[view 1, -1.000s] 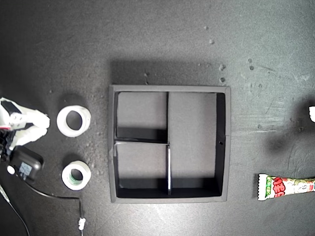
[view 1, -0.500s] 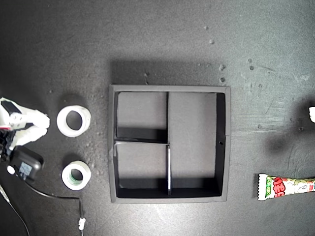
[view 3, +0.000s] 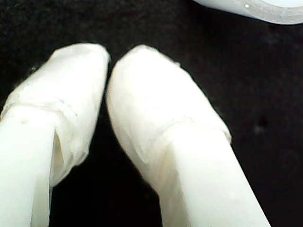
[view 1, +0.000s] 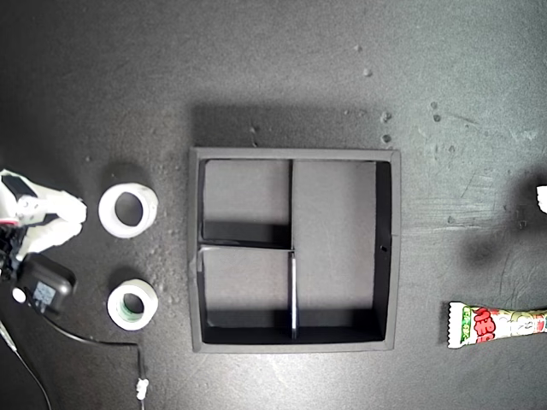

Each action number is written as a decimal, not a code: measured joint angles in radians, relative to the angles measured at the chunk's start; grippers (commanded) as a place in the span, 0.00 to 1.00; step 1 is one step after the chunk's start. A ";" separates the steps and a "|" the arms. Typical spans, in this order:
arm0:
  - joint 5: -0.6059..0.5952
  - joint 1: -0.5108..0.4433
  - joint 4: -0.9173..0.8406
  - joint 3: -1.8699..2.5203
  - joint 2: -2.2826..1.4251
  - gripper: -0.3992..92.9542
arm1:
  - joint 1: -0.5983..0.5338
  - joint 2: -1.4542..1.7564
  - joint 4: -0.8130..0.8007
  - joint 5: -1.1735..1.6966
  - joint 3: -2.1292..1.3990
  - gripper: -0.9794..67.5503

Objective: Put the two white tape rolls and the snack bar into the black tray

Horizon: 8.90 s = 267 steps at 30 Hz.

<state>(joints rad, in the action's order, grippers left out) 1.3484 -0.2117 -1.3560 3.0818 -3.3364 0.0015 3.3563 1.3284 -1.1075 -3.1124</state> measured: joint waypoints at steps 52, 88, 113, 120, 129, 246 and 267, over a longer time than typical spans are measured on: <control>-0.463 0.035 0.348 -0.350 0.469 0.18 | 0.003 -0.011 -0.568 0.103 0.000 0.01; -0.477 0.080 0.514 -0.729 1.401 0.01 | 0.153 -0.005 -0.838 0.095 0.262 0.01; -0.746 0.135 -0.328 -2.154 1.824 0.01 | 0.216 -0.081 -0.721 0.502 0.426 0.01; -0.732 0.163 -0.453 -2.467 2.186 0.01 | 0.061 -0.724 -0.469 0.733 1.071 0.01; -0.701 0.192 -0.457 -2.508 2.373 0.01 | -0.209 -0.969 -0.138 0.049 1.281 0.01; -0.411 -0.144 -0.336 -2.201 1.970 0.01 | -0.164 -2.431 0.232 0.577 2.608 0.01; -0.342 -0.150 -0.459 -2.597 2.471 0.09 | -0.034 -2.065 0.472 -0.195 2.853 0.00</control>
<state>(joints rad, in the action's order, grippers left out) 1.0063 -0.3620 -1.8147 0.4847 -0.8652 -0.0322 1.2916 1.8009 -1.3023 -0.2592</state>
